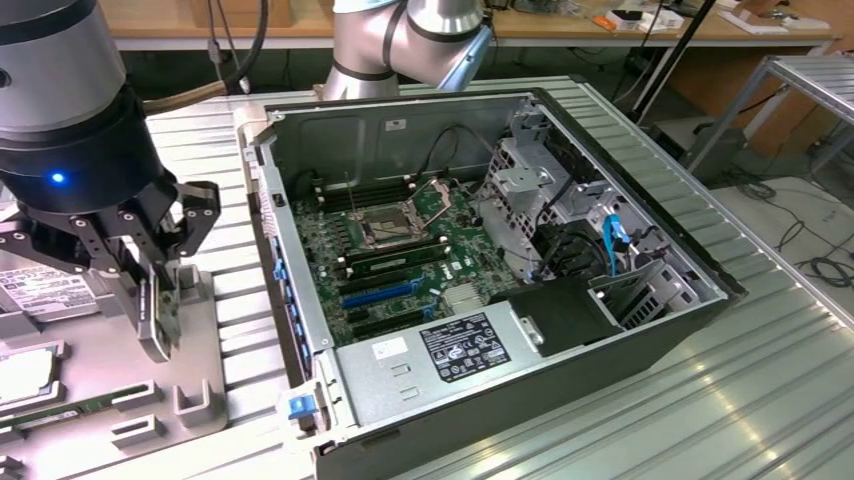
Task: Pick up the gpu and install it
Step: 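Pick up the gpu and move the gpu toward the slot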
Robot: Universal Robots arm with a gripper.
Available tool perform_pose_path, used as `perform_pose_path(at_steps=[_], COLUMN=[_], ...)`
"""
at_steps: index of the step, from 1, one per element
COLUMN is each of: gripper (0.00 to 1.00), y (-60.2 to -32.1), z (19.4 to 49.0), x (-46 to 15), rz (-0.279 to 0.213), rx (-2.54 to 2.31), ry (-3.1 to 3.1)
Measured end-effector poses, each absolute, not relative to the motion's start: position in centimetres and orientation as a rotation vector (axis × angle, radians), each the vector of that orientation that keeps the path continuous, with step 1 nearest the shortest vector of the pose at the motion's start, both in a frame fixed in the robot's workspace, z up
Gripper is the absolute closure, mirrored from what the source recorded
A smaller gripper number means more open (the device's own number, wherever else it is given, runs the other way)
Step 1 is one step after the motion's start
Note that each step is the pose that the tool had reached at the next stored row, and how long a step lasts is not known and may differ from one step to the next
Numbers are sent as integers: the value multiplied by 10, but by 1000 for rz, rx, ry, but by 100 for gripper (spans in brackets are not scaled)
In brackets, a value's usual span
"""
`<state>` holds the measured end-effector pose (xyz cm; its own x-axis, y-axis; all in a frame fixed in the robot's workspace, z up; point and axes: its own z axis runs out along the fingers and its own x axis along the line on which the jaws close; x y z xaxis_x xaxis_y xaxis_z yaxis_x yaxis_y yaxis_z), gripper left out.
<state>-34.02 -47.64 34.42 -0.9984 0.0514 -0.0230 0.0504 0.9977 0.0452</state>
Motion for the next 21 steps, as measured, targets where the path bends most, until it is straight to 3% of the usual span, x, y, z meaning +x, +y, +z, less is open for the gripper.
perform_pose_path(at_steps=[21], gripper=[73], y=[-476], z=[369], x=[-340], rz=[70], rx=[79], ry=[3116])
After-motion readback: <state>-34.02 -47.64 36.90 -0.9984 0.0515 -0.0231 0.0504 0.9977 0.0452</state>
